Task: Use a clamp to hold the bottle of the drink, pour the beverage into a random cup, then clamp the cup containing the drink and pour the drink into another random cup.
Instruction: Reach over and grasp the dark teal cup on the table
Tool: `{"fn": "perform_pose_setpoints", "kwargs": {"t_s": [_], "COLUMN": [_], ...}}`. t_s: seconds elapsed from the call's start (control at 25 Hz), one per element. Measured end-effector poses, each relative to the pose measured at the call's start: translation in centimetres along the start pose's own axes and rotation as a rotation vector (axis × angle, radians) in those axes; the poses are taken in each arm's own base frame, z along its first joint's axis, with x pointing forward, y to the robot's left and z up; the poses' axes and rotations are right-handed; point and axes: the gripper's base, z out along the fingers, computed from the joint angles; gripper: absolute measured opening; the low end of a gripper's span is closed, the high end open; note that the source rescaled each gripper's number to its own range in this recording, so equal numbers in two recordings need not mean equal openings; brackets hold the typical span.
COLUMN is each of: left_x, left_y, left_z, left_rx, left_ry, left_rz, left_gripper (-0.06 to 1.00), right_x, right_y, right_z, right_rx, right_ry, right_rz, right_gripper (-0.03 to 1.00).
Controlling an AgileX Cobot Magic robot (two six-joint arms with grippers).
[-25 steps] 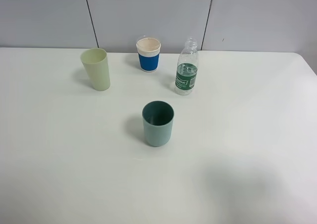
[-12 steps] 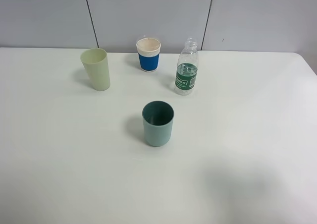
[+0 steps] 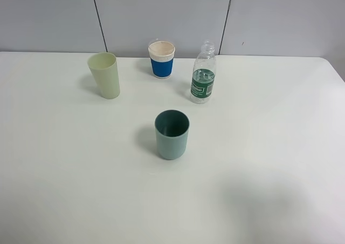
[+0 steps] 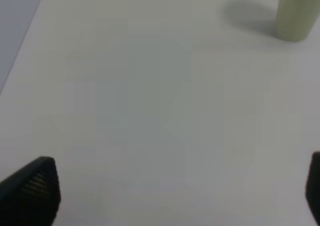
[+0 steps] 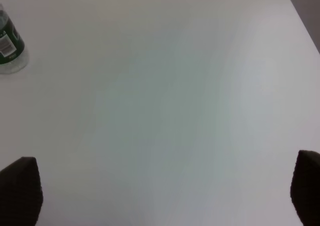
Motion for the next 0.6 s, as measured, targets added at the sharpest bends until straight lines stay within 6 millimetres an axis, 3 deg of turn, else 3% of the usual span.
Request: {"fn": "perform_pose_setpoints", "kwargs": {"t_s": [0.44,0.6], "left_x": [0.0,-1.3], "left_y": [0.3,0.4], "left_z": [0.0,0.9], "left_rx": [-0.035,-0.049], "left_ry": [-0.001,0.020], "left_rz": [0.020,0.040], "left_gripper": [1.00,1.00], "right_x": [0.0,0.0], "right_y": [0.0,0.0], "right_z": [0.0,0.0], "right_rx": [-0.001,-0.001], "right_ry": [0.000,0.000], "right_rz": [0.000,0.000], "right_gripper": [1.00,1.00]}}
